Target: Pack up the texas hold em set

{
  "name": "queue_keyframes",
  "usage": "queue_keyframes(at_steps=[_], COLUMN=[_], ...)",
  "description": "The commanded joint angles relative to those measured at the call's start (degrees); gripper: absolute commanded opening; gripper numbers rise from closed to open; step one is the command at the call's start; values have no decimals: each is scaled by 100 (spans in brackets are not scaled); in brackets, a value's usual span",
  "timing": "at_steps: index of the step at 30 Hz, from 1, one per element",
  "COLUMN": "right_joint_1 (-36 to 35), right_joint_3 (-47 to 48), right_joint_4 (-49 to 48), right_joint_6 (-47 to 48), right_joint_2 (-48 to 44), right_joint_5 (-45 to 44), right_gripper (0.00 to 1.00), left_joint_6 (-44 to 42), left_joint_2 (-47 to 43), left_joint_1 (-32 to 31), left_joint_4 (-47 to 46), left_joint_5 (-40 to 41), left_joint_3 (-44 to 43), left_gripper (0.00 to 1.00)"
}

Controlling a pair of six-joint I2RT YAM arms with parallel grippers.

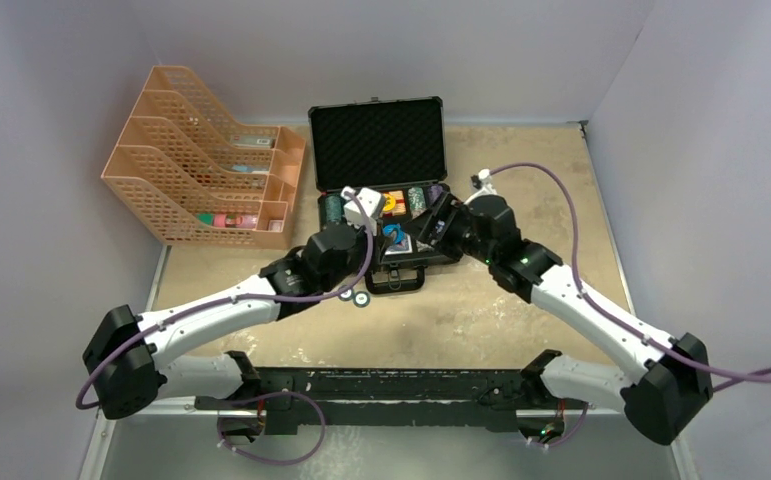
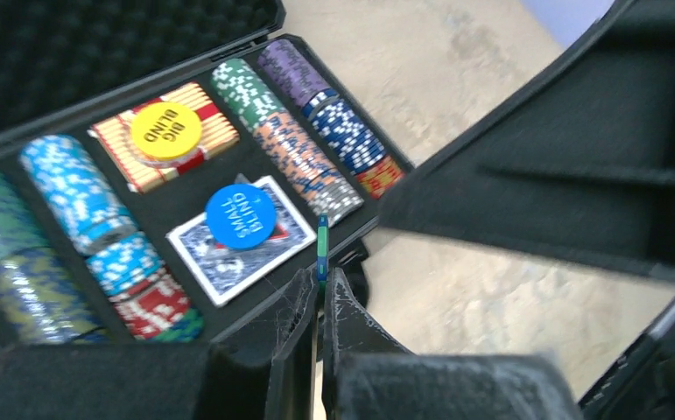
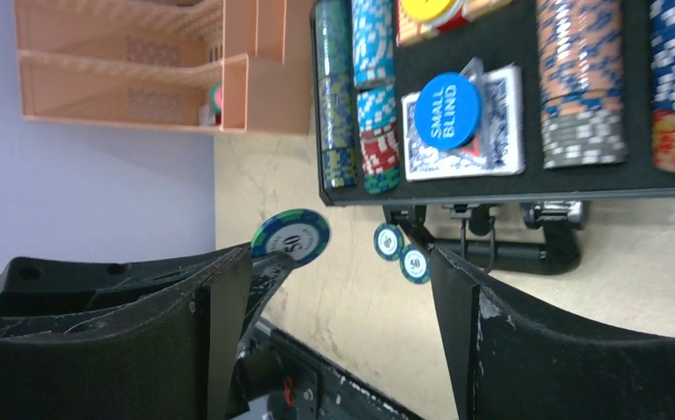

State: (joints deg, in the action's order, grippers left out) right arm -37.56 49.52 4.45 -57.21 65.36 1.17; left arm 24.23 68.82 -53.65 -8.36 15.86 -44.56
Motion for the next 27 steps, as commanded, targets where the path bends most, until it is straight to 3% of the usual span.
queue_keyframes(at_steps=[1,6,10,27], right_joint_1=[311,639,808,1092], right_joint_3=[-123,-394,-671,-1122], right_joint_4=[101,104,-84,-187], right_joint_6=[92,69,33,61], right_joint_2=[-485,-527,-540,-718], right_joint_5=[-372,-241,-17,223], right_gripper=[77,76,76,75], left_joint_6=[-1539,-2689,-3069,-3156], left_joint_2=[27,349,808,2218], left_joint_1=[17,12,14,39], left_joint_4=[1991,3304,3900,3906], left_joint_5=[-56,-698,-440,1051], left_joint_3=[-890,-1346,-1573,-2218], left_gripper=[0,0,0,0])
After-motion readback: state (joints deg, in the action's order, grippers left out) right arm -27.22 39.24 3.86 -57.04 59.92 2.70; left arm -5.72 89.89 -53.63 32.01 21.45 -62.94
